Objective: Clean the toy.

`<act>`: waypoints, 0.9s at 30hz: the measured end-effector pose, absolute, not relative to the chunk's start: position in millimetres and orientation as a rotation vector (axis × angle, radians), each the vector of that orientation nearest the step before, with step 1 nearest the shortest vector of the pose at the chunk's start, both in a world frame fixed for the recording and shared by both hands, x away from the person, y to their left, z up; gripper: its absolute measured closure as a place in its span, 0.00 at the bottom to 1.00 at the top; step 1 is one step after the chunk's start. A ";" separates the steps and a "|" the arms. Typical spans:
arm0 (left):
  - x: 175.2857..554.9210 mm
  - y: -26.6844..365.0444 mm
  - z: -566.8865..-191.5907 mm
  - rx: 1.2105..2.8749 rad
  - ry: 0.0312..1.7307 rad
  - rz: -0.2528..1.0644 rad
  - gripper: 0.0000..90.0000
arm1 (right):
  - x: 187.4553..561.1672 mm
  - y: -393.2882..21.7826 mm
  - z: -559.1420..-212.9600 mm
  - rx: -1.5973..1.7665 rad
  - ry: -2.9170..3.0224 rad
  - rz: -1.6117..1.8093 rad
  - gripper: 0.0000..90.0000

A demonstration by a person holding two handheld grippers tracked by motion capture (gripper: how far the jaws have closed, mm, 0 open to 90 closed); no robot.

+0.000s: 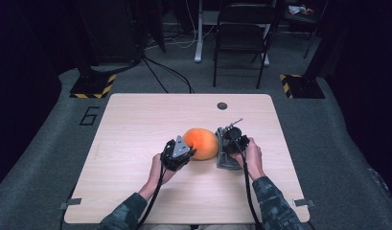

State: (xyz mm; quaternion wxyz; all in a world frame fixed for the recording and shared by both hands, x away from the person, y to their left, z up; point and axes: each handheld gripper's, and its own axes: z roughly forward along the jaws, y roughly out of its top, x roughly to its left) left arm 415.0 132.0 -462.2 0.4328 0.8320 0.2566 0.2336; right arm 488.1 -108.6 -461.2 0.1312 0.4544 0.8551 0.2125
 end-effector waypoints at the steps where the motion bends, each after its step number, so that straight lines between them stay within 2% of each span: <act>1: 415.0 132.1 -462.3 2.074 0.638 0.577 0.91 | 487.1 -109.2 -457.1 1.318 2.474 0.626 0.81; 9: 415.0 132.0 -462.2 2.075 0.636 0.579 0.91 | 471.5 -100.4 -419.5 1.207 2.430 0.755 0.81; 15: 415.1 132.4 -462.1 2.076 0.636 0.582 0.91 | 457.3 -81.0 -405.9 1.101 2.456 0.806 0.81; 19: 415.4 133.0 -462.3 2.077 0.641 0.579 0.91 | 458.3 -78.0 -410.3 1.096 2.459 0.806 0.81; 27: 415.3 131.6 -462.8 2.073 0.641 0.577 0.91 | 477.2 -100.1 -437.3 1.260 2.457 0.733 0.81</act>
